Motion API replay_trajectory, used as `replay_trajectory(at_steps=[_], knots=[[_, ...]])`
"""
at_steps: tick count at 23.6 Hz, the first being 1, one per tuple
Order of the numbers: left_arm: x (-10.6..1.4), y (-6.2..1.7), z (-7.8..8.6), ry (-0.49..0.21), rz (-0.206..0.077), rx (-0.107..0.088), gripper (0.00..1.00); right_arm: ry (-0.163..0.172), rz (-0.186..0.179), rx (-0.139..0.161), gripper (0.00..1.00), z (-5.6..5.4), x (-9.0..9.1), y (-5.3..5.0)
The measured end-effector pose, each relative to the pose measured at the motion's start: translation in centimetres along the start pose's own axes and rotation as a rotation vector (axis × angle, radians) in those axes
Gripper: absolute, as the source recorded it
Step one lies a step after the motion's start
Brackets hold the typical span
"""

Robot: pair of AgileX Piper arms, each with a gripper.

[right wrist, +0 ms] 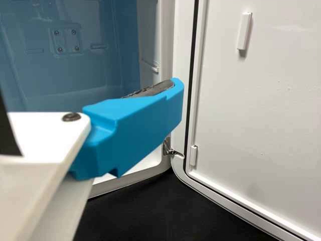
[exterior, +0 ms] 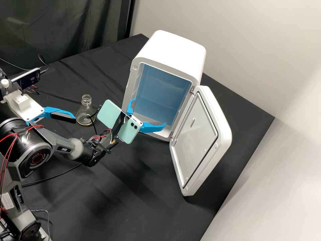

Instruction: Place the flask in the incubator

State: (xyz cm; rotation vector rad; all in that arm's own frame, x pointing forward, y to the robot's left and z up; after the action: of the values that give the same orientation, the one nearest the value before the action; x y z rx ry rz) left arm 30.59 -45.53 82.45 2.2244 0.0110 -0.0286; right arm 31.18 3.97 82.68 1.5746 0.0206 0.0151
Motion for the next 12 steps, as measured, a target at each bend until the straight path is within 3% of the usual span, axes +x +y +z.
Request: replay_trajectory(at_steps=[7,12], knots=[[-0.3,0.18,-0.8,0.022,0.004,0.0,1.0,0.0,0.0,0.0,1.0,0.0,0.0,0.0],[-0.9,0.6,-1.7,0.056,0.019,-0.03,1.0,0.0,0.0,0.0,1.0,0.0,0.0,0.0]])
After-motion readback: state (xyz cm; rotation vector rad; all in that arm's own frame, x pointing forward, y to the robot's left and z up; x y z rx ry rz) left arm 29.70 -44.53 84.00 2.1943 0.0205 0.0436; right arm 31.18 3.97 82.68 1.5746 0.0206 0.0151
